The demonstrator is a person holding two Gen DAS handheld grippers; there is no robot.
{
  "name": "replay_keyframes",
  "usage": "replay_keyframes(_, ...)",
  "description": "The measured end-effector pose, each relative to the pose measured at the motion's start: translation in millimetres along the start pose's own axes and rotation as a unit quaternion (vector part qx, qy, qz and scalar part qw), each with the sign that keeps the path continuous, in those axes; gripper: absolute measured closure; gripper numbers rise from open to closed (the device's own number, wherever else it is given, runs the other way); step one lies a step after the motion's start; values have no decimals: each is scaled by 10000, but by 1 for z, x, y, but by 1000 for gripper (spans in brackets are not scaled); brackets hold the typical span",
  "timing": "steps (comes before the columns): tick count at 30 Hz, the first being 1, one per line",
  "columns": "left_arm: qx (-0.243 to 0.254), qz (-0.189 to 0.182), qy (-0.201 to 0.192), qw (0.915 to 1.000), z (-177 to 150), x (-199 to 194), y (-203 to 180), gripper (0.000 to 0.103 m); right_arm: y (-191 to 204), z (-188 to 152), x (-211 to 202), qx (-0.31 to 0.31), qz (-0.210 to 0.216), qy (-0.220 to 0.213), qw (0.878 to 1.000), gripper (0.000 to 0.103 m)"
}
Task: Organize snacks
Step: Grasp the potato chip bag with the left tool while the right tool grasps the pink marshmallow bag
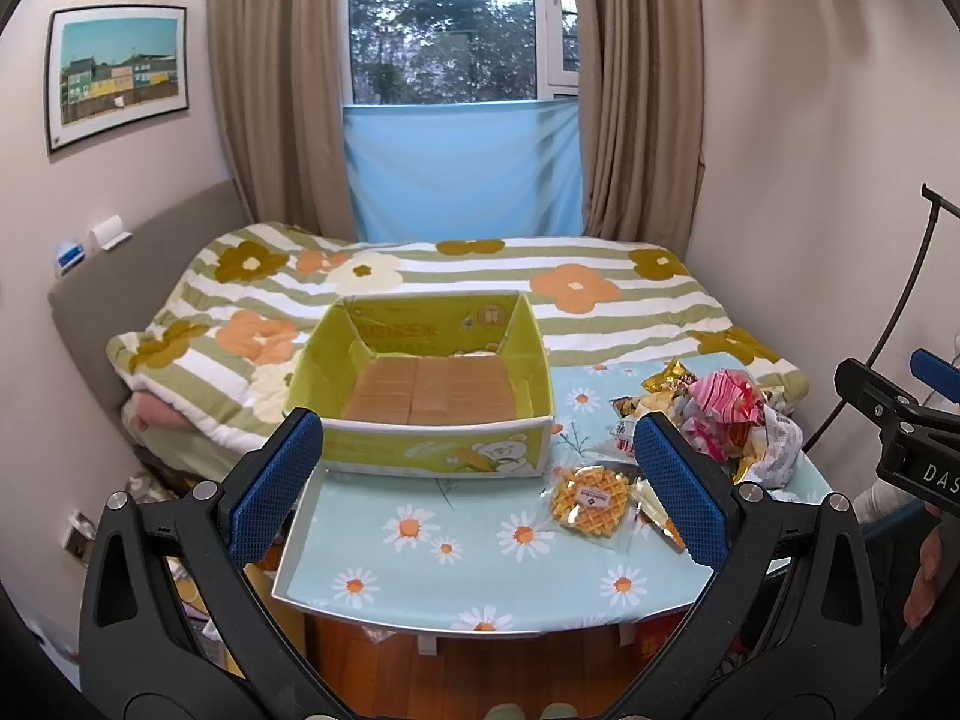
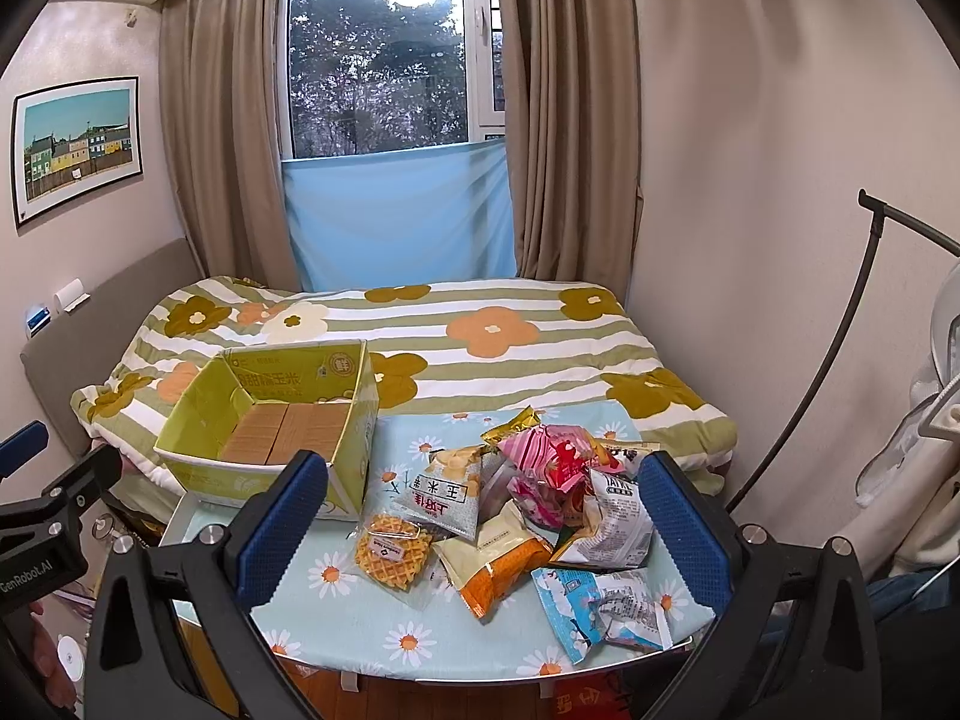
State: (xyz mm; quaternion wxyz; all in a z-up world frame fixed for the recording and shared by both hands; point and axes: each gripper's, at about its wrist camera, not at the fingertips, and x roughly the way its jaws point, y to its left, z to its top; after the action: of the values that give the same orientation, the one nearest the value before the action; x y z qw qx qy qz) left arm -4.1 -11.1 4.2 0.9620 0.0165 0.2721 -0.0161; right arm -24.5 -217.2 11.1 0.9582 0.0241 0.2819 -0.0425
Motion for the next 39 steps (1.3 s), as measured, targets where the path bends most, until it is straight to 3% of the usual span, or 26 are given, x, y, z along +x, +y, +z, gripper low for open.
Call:
replay_keyframes(8,100,-133,304,9994,3,15,-3,1,-6,-3,3,166,59,81,9998,0)
replay_keyframes(16,371,-846,1017,9905,-8,70,-12,1,-19,-16,27,373,-38,430,9984,0)
replay_keyframes(21,625,-1163,1182,9842,-17,100,-30,1,-32,-27,50,426,-119,635,9970,0)
replay_keyframes(28,831,-1410,1423,9762,-14,147,-71,1,-65,-26,99,389,-142,993,9942,0)
replay_keyframes(39,1008,-1437,2287,9576,-24,258,-157,1,-119,-12,216,-74,606,1800,9818,0)
